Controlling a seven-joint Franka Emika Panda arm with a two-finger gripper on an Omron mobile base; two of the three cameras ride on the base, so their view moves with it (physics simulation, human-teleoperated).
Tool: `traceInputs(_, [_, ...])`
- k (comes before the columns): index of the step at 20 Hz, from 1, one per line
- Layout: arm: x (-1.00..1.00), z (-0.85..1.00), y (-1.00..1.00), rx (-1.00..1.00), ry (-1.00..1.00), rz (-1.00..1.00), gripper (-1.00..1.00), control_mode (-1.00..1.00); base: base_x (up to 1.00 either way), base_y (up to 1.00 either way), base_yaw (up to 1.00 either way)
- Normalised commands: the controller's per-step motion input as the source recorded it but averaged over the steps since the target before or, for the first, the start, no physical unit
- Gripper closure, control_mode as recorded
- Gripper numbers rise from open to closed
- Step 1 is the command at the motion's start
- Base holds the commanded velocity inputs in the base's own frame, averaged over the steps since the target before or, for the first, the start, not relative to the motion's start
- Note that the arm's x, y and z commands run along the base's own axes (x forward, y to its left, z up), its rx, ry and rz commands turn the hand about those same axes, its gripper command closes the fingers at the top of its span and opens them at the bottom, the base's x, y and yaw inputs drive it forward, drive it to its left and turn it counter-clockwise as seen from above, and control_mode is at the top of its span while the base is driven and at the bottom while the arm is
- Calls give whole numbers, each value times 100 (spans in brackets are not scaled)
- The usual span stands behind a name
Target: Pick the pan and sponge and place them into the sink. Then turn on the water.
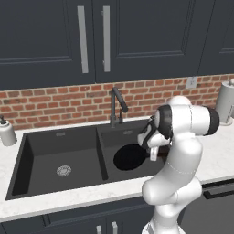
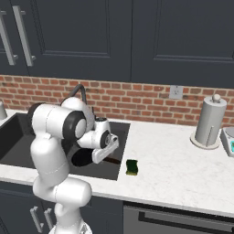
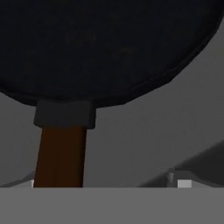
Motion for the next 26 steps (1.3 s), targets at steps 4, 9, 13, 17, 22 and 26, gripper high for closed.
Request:
traceInputs(4, [-54, 20, -63, 0, -3, 0, -100, -100, 0, 0, 0])
traceInputs(9, [-30, 16, -1, 0, 0, 0, -100, -100, 0, 0, 0])
traceInputs(13, [-53, 32, -11, 0, -5, 1, -100, -100, 0, 0, 0])
traceInputs(17, [-62, 55, -9, 0, -7, 3, -100, -100, 0, 0, 0])
traceInputs(22, [-32, 76, 0, 0, -4, 1, -100, -100, 0, 0, 0])
traceInputs(26, [-11, 55, 9, 0, -1, 0, -100, -100, 0, 0, 0])
